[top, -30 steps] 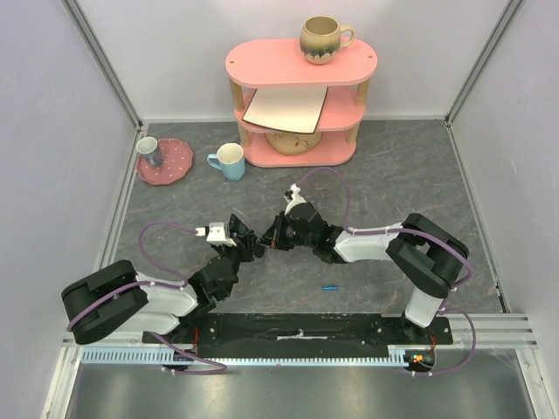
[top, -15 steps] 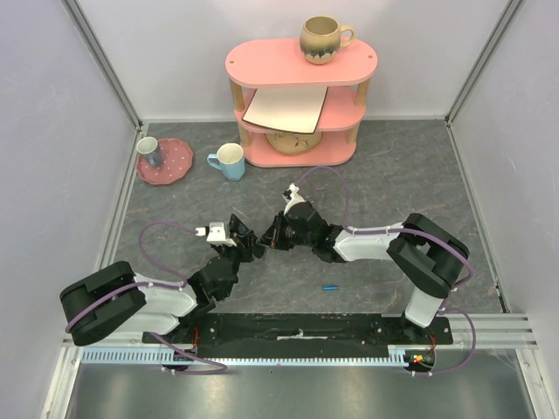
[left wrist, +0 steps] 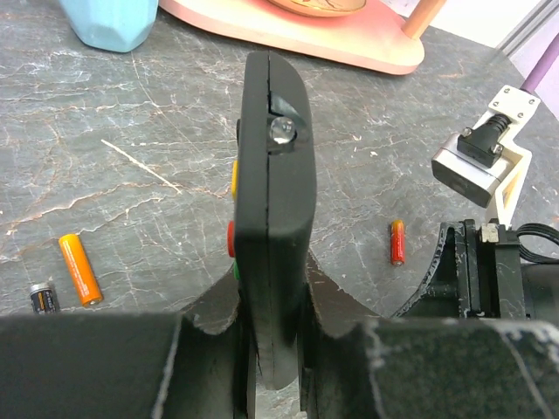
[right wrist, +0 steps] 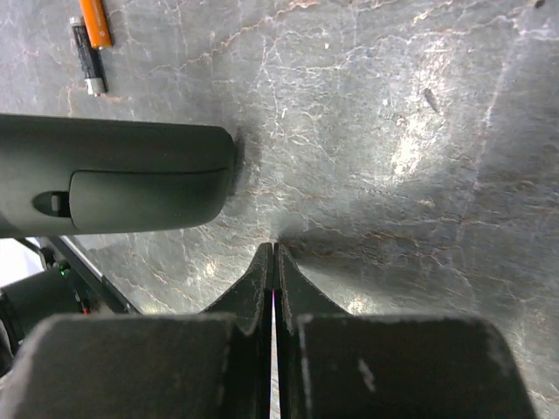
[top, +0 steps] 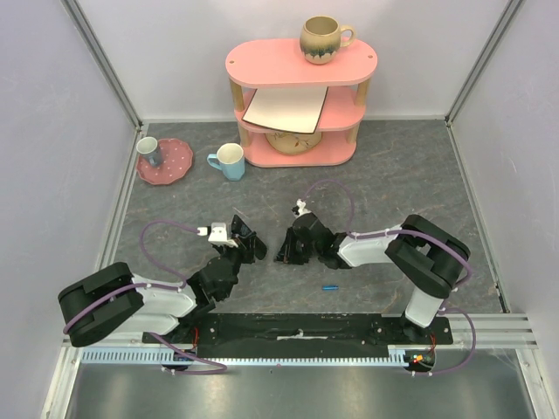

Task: Load the batteries into the remote control

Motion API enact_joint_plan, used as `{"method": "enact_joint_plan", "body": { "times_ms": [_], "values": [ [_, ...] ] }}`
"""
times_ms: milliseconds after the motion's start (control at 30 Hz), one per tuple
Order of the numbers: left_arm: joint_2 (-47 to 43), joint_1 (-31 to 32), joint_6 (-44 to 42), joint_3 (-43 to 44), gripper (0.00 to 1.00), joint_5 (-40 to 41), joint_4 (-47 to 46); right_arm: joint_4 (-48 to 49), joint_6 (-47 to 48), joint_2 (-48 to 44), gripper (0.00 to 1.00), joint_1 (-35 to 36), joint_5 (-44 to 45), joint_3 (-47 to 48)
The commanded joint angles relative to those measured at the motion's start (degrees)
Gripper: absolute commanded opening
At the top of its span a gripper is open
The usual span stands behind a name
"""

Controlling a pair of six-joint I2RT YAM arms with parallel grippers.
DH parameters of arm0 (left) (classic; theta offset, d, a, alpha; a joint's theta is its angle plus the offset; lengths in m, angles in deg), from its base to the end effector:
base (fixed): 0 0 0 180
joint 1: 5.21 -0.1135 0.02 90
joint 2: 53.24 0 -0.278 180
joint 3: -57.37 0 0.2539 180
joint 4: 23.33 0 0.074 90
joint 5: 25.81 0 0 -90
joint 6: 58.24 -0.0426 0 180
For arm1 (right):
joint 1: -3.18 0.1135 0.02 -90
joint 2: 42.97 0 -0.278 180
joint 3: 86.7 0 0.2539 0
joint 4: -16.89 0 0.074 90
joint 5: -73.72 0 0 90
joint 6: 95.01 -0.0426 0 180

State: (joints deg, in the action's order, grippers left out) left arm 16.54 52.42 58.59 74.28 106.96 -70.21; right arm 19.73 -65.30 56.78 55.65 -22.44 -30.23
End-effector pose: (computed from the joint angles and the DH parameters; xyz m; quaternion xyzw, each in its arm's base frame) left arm 0.1218 -0.1381 0.1610 -0.0515 0.7319 -0.2182 0.6435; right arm 0.2038 0.2728 0.1379 0.0394 0.9060 0.3755 0.1911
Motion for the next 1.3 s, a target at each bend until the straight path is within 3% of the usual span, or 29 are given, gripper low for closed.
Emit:
{"method": "enact_joint_plan", "body": {
  "times_ms": [0,233,267,300,367,433,467,567,1267],
  "values": [
    [-0.61,0.38,-1.43,0.62,0.02,0.57,-0.97,-3.68,1.32,-0.16,0.0,-0.35,1.32,-1.06],
    [-0.52,0.29,-1.08,0.36,0.02,0.48,-0.88,6.32,-2.01,-6.75,0.02,-0.35,2.19,-6.24],
    [-0.52,0.38,-0.73,0.27,0.02,0.31,-0.97,9.64,-2.28,-7.54,0.08,-0.61,2.2,-6.85],
    [-0.61,0.29,-0.64,0.01,0.02,0.3,-1.06,11.16,-2.63,-8.24,0.21,-0.7,2.28,-7.29],
    [-0.87,0.29,0.23,-0.26,0.02,0.22,-1.23,15.8,-3.78,-9.39,0.3,-1.22,1.76,-8.09],
    [-0.96,0.38,0.77,-0.43,0.02,0.04,-1.41,19.5,-4.83,-9.22,0.25,-1.49,0.1,-8.62],
    [-0.87,0.38,1.46,-0.52,0.02,-0.13,-1.32,24.13,-6.4,-8.87,0.12,-1.75,-0.78,-8.88],
    [-0.52,0.38,2.87,-0.52,0.02,-0.83,-1.85,28.29,-7.64,-6.59,0.0,-1.84,-3.07,-7.57],
    [3.17,0.29,3.41,0.89,0.02,-1.28,-3.96,29.19,-7.73,-1.04,0.0,-1.84,-5.45,-4.57]
  ]
}}
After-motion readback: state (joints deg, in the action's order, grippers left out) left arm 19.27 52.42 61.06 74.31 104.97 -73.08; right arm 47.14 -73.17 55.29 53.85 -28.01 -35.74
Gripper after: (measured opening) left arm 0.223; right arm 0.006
